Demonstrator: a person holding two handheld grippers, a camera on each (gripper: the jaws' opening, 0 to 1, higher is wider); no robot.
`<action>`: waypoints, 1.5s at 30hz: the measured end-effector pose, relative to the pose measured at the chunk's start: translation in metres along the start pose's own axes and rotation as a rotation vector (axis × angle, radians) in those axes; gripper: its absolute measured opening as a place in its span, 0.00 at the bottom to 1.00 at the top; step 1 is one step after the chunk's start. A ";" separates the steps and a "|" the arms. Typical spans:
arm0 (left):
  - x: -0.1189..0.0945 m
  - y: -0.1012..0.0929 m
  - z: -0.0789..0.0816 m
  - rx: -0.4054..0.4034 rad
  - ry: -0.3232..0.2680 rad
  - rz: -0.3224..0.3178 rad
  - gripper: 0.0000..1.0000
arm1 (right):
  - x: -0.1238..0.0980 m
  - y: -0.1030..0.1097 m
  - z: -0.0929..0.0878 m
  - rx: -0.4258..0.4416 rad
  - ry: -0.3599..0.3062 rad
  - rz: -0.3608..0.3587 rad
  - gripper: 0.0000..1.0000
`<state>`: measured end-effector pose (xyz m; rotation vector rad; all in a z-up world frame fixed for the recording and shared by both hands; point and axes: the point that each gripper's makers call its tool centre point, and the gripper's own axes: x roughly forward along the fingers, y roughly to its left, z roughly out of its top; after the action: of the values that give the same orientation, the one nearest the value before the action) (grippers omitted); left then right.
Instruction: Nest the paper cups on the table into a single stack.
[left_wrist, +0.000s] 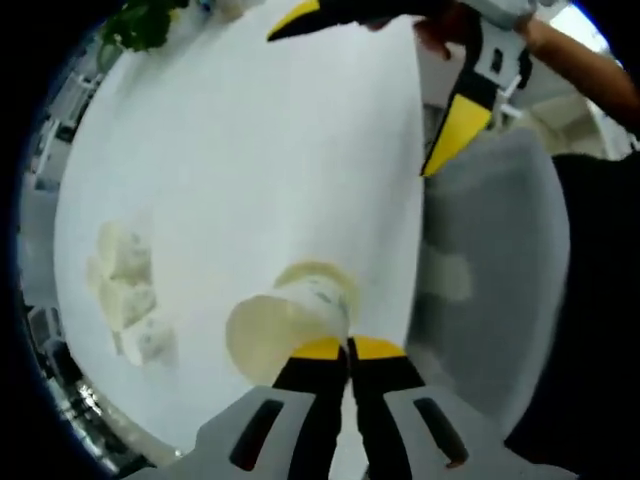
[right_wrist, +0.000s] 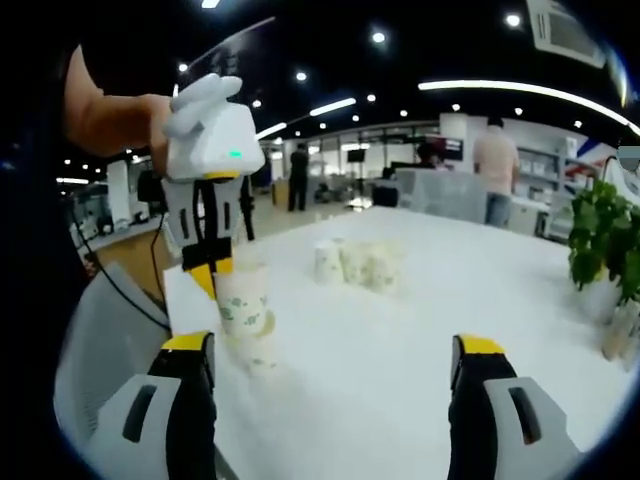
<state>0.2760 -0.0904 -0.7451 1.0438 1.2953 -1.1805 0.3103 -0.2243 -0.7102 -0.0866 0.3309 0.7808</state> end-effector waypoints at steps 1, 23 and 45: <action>0.002 0.000 -0.001 0.005 0.004 0.000 0.00 | 0.000 0.000 0.000 0.000 0.001 0.001 0.96; 0.029 0.004 0.000 0.002 -0.006 0.025 0.00 | 0.000 -0.001 -0.004 0.002 0.011 -0.001 0.96; 0.038 0.002 0.004 -0.008 -0.076 0.022 0.09 | 0.003 0.000 -0.003 -0.002 0.016 0.005 0.96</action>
<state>0.2755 -0.0963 -0.7831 0.9960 1.2248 -1.1865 0.3115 -0.2235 -0.7142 -0.0939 0.3453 0.7859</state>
